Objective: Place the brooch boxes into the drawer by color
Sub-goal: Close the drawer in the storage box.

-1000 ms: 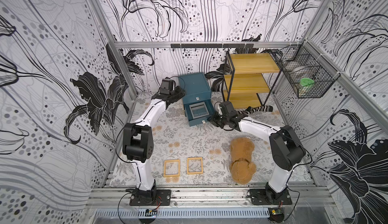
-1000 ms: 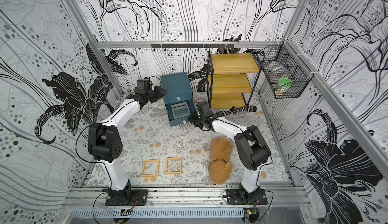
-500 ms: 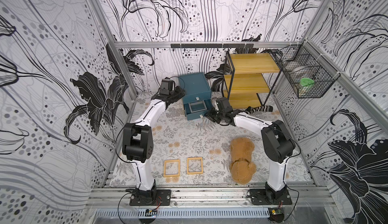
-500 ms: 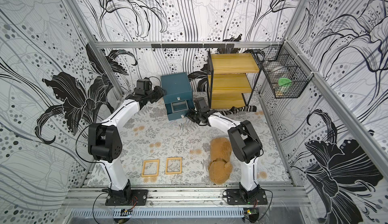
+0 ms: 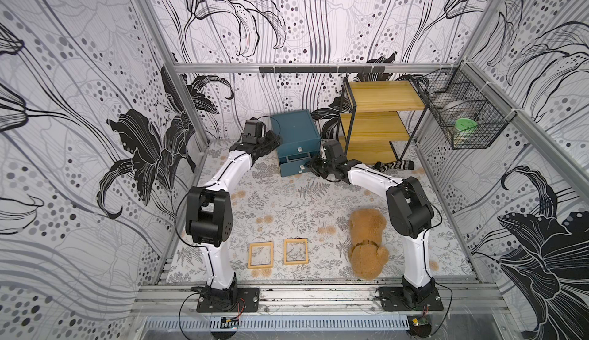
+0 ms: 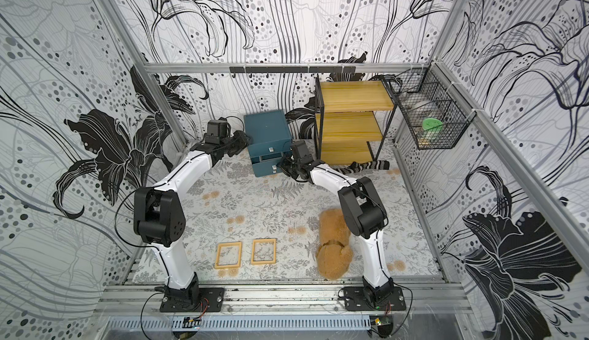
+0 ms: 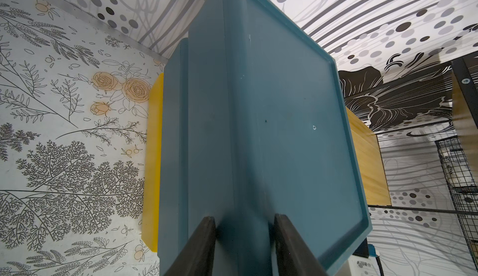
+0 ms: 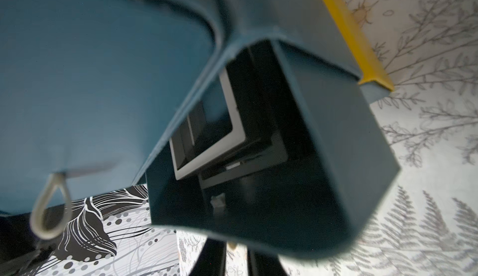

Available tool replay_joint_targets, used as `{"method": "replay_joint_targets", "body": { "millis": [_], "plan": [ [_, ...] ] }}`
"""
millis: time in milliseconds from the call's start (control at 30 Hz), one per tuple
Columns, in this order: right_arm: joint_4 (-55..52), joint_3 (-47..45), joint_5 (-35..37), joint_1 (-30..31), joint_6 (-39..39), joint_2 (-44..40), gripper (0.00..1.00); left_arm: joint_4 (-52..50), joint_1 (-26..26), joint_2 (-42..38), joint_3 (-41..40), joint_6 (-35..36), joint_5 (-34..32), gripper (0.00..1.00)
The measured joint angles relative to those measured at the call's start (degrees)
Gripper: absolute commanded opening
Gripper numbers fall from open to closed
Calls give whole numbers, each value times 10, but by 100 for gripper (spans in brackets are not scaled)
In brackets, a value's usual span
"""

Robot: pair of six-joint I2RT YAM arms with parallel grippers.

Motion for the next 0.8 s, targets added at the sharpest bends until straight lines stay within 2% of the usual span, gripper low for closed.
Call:
{"method": "replay_joint_targets", "body": {
  "millis": [800],
  "plan": [
    [59,47,4,-6,87,57,19,2,0,-5,-7,-2,2,41]
  ]
}}
